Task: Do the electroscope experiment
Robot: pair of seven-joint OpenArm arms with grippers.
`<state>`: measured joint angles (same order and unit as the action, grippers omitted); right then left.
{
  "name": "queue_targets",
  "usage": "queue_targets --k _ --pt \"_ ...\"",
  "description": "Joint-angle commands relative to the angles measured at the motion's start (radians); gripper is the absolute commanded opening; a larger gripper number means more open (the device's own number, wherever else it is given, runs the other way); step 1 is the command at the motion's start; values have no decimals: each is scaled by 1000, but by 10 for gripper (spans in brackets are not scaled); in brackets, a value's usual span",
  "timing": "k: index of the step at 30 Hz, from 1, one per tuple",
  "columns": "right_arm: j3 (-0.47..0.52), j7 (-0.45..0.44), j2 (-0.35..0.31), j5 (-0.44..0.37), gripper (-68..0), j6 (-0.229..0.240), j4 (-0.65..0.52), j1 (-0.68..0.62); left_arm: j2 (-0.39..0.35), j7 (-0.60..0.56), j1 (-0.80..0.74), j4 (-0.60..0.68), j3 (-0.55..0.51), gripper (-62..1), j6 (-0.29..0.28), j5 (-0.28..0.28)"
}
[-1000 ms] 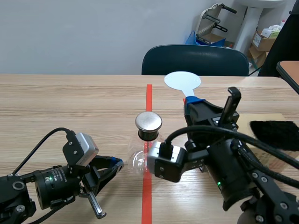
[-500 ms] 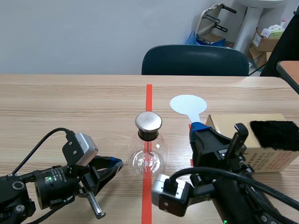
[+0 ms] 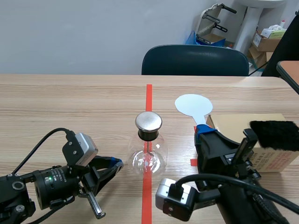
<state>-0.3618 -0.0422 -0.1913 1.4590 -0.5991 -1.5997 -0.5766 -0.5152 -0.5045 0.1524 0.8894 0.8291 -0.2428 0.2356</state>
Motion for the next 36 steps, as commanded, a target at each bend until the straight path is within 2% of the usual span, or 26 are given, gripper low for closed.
queue_targets --k 1,36 --pt "3 14 -3 2 -660 -14 -9 11 5 -14 5 14 -3 -573 -3 6" --pt "3 29 -2 2 -660 -14 -9 12 5 -10 -19 14 -3 -573 -3 6"
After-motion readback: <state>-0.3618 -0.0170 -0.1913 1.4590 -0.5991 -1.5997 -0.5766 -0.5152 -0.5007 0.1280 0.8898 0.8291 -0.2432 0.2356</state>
